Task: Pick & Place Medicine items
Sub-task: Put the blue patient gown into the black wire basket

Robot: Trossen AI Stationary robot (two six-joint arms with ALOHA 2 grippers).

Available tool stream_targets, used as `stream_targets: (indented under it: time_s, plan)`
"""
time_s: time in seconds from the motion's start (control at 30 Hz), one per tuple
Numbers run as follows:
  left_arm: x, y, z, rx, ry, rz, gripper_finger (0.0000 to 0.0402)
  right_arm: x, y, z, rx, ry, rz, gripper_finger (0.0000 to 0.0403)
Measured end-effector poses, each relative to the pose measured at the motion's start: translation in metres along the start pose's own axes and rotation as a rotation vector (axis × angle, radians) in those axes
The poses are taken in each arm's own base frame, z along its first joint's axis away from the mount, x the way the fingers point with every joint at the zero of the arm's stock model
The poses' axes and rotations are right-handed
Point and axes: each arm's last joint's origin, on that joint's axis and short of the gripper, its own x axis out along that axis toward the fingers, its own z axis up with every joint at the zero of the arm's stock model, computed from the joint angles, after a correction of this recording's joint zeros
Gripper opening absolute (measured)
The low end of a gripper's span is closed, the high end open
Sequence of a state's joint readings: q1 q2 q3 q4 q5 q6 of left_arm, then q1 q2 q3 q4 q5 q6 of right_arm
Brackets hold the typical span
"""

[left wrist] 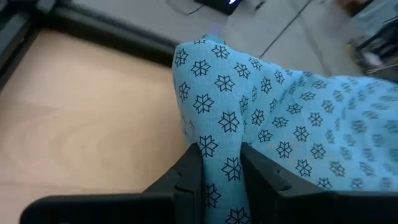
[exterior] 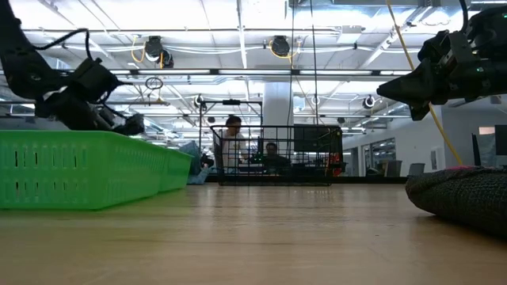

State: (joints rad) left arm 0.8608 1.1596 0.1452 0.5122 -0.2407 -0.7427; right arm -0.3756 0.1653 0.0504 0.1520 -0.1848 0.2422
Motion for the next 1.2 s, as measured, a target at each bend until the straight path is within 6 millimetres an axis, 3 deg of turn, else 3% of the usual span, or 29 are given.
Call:
stream_targets:
  time_s: [0.4, 0.57, 0.87, 1.07, 1.2]
  plan:
    - [-0.037, -0.041, 0.033, 0.038, -0.134, -0.186, 0.0076, 0.0, 0.0, 0.0, 0.0, 0.0, 0.0, 0.002]
    - [-0.06, -0.071, 0.062, 0.125, -0.188, -0.167, 0.0076, 0.0, 0.0, 0.0, 0.0, -0.001, 0.0, 0.002]
    - [-0.103, -0.133, 0.104, 0.195, -0.312, -0.325, 0.0076, 0.0, 0.0, 0.0, 0.0, -0.001, 0.0, 0.002]
    - [-0.109, -0.171, 0.11, 0.234, -0.304, -0.41, 0.0075, 0.0, 0.0, 0.0, 0.0, 0.0, 0.0, 0.002]
    - [-0.097, -0.2, 0.101, 0.267, -0.286, -0.457, 0.0075, 0.0, 0.0, 0.0, 0.0, -0.001, 0.0, 0.002]
